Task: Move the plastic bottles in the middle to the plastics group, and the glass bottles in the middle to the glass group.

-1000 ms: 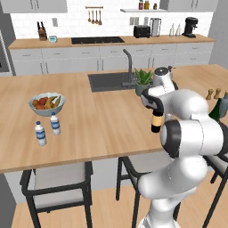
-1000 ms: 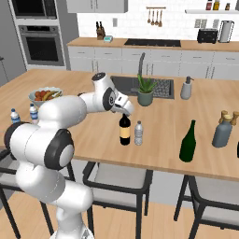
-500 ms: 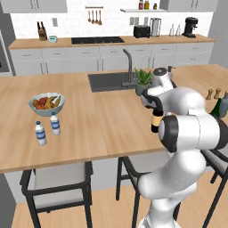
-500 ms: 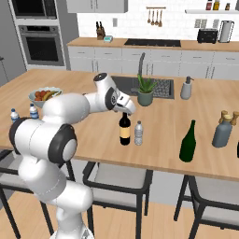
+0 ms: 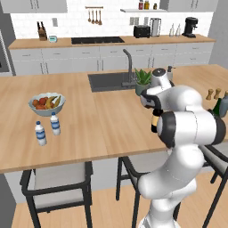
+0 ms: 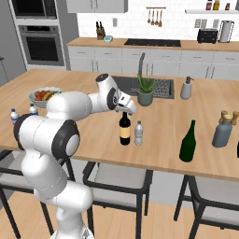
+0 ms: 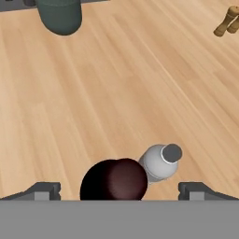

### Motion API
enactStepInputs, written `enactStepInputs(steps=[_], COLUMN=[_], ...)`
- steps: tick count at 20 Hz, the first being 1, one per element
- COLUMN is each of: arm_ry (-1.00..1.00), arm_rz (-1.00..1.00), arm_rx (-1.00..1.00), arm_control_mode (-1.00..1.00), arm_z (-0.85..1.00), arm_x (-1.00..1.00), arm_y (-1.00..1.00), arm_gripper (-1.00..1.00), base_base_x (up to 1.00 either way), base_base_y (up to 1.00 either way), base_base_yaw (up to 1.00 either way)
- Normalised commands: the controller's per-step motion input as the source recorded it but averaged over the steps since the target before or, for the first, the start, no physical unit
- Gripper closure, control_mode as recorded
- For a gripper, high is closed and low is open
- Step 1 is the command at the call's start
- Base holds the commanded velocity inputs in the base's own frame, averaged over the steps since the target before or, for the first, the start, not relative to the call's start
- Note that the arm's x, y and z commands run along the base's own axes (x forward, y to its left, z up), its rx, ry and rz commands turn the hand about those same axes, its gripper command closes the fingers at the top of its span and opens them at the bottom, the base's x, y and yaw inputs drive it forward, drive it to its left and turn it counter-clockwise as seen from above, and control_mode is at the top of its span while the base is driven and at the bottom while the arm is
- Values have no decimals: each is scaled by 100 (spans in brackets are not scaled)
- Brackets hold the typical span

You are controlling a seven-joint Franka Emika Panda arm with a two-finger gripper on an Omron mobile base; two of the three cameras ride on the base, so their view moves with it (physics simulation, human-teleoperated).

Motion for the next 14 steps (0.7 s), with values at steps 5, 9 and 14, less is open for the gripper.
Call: enactStepInputs(steps=[5,9,14], arm_ry=[0,0,0], arm_rz=[0,0,0], arm_rx=[0,0,0], arm_control_mode=[-100,-100,-100], arm_z=[-2,-7,-7], arm_x=[7,4,3], arm_y=[-3,-3,-8], arm_gripper=[-100,-100,-100], base_base_x=[0,0,0], base_base_y=[0,0,0], base_base_yaw=[0,0,0])
